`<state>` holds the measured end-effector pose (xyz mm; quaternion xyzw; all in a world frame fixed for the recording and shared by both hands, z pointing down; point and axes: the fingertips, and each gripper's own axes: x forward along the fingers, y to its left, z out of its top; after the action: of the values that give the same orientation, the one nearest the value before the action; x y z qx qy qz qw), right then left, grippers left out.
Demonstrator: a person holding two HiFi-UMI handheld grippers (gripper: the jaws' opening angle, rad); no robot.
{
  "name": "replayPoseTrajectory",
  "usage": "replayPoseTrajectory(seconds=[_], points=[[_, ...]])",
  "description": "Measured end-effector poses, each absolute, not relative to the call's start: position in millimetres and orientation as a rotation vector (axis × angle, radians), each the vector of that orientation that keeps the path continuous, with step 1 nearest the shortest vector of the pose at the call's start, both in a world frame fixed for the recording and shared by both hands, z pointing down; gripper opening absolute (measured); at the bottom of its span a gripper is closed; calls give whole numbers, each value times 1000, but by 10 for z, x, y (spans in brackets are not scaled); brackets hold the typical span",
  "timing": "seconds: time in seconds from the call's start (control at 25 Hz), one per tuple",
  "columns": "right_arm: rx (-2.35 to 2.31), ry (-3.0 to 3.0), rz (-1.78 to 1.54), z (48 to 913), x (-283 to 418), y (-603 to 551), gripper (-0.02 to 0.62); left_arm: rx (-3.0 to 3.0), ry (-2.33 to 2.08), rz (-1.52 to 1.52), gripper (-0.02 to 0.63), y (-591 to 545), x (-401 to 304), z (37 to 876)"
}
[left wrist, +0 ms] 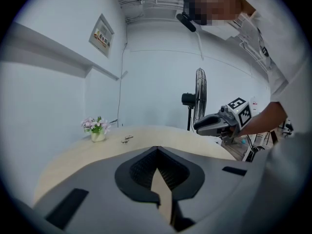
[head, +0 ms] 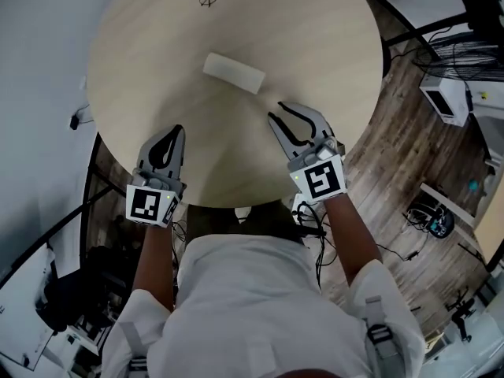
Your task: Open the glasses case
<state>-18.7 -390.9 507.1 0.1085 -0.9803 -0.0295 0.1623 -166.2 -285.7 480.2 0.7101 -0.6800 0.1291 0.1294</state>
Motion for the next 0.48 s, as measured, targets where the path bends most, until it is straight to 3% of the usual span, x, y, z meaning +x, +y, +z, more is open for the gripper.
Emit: replayPoseTrajectory(seconds=[0.48], points=[[309, -2556, -357, 5806, -570, -3971, 123, 2194, -1751, 427, 11, -3065, -1977, 5582]])
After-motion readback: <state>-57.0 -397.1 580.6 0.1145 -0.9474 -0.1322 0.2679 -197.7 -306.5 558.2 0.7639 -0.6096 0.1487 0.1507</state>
